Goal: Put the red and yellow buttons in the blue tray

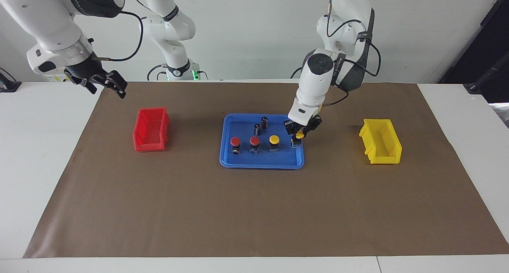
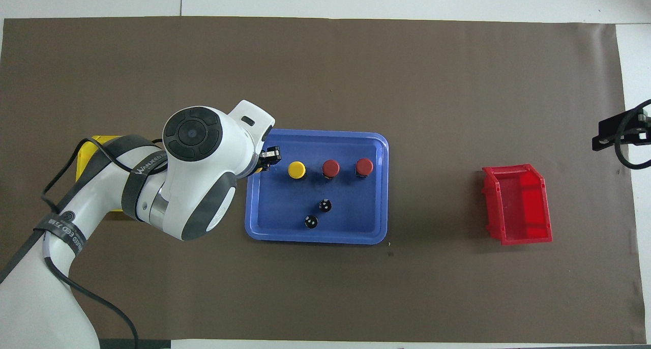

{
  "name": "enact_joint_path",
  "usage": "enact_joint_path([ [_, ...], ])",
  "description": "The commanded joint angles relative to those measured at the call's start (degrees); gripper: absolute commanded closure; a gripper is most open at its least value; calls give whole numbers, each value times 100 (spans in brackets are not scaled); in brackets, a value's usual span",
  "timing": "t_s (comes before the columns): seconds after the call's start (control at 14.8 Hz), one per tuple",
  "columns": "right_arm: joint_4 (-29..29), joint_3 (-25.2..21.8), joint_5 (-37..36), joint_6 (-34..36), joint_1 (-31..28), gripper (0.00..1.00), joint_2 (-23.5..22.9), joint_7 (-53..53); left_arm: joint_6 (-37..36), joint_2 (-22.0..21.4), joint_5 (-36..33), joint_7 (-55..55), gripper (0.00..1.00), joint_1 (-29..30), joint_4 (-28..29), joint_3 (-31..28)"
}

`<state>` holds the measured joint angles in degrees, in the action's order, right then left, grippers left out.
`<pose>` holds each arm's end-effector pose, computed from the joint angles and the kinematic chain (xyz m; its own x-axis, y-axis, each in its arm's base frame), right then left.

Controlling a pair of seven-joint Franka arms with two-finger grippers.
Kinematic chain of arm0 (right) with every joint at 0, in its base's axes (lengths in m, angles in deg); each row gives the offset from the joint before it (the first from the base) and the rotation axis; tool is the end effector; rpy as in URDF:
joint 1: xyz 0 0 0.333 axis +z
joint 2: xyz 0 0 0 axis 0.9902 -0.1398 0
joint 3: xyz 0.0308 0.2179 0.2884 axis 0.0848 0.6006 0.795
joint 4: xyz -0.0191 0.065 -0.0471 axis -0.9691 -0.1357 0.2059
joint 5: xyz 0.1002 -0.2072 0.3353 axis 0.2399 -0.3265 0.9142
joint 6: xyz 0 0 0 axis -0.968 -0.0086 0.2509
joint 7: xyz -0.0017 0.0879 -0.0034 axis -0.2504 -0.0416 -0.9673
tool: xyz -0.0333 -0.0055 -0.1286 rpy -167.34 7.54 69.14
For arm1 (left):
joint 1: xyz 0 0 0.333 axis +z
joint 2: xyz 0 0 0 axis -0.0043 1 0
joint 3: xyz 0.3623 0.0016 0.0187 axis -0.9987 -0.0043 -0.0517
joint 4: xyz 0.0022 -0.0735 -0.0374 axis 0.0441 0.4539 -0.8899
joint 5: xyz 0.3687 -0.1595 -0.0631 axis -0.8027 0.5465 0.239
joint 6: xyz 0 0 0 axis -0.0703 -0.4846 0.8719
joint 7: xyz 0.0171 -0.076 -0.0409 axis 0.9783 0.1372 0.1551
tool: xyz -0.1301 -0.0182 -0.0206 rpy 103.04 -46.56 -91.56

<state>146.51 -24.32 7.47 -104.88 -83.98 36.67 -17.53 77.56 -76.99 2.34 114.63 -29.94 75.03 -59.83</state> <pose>0.5530 -0.0632 0.6300 0.9723 -0.1983 -0.1241 -0.1978 -0.9801 0.0162 0.5178 -0.3331 0.3973 0.9935 0.1110 0.0237 0.1103 -0.9935 0.0282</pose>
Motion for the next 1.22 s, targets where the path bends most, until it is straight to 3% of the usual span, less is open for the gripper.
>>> enact_joint_path([
  [0.0,146,18,26,-76,-45,0,102,-171,228,120,90,88,99,-133,68,-99],
  [0.41,287,18,35,-85,-89,0,155,-250,404,322,90,185,98,-317,139,-99],
  [0.47,287,18,35,-103,-71,0,155,-233,378,322,90,185,84,-318,130,-99],
  [0.54,278,18,35,-146,-71,0,155,-233,273,322,90,237,49,-335,78,-107],
  [0.61,269,18,35,-147,-71,0,155,-250,116,270,90,316,26,-353,51,-116],
  [0.75,287,27,35,-94,-1,0,155,-259,-532,130,81,343,8,-353,-342,-134],
  [0.81,287,27,35,-103,60,0,164,-259,-936,77,38,308,0,-301,-580,-134],
  [1.15,287,27,43,-103,350,0,155,-259,-2054,-468,28,-735,0,322,-1170,-187],
])
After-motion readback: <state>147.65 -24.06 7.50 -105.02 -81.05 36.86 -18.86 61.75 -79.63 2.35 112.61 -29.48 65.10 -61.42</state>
